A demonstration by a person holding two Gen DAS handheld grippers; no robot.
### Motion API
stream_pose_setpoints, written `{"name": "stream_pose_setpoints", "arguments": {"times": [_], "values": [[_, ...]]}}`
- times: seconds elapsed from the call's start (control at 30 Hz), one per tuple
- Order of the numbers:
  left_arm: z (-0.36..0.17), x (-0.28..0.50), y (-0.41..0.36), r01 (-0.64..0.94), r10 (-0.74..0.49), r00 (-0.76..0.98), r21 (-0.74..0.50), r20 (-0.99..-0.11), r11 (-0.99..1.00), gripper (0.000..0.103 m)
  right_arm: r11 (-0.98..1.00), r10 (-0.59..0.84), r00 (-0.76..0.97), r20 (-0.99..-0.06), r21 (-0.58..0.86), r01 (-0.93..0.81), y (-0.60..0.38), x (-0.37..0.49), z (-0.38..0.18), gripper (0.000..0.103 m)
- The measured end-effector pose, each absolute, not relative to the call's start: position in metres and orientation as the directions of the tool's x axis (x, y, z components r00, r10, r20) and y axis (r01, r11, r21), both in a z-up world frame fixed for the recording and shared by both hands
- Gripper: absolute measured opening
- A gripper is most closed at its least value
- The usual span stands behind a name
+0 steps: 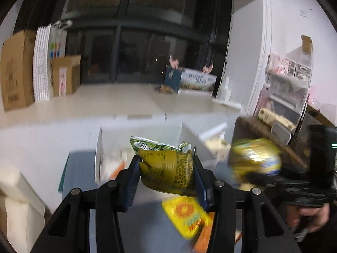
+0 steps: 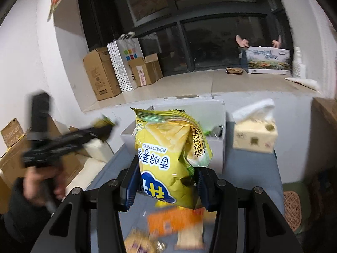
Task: Organize snacks
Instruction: 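Carry yellow chip bag with right gripper while left carries small yellow pack to box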
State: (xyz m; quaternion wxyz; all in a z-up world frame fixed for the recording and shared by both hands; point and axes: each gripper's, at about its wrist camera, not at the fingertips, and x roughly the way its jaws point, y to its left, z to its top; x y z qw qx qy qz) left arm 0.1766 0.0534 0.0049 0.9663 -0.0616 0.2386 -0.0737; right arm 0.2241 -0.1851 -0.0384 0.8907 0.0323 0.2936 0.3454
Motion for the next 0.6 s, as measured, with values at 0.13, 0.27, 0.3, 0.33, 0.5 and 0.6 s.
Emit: {"name": "stream_pose_setpoints", "arguments": {"times": [0.13, 0.27, 0.3, 0.33, 0.5, 0.6], "values": [[0.019, 0.225, 0.066, 0.092, -0.148, 0.876, -0.142, -0.459, 0.986, 0.052, 0.778, 0.603, 0.586, -0.541, 0.237, -0.581, -0.150, 0.282, -0.035, 0.052], [0.011, 0.283, 0.078, 0.059, -0.120, 0.860, -0.138, -0.495, 0.989, 0.052, 0.817, 0.536, 0.600, -0.594, 0.186, -0.545, -0.123, 0.336, -0.032, 0.052], [0.006, 0.300, 0.083, 0.035, -0.096, 0.848, -0.126, -0.522, 0.991, 0.054, 0.821, 0.527, 0.598, -0.604, 0.180, -0.542, -0.118, 0.348, -0.031, 0.052], [0.001, 0.313, 0.084, 0.014, -0.078, 0.840, -0.122, -0.537, 0.992, 0.057, 0.826, 0.515, 0.597, -0.615, 0.171, -0.537, -0.114, 0.359, -0.031, 0.052], [-0.015, 0.332, 0.095, -0.068, -0.017, 0.819, -0.126, -0.573, 0.990, 0.103, 0.853, 0.469, 0.585, -0.662, 0.169, -0.493, -0.104, 0.404, -0.036, 0.092], [-0.017, 0.324, 0.099, -0.076, -0.016, 0.822, -0.138, -0.569, 0.988, 0.103, 0.836, 0.514, 0.549, -0.659, 0.243, -0.492, -0.107, 0.409, -0.039, 0.103]]}}
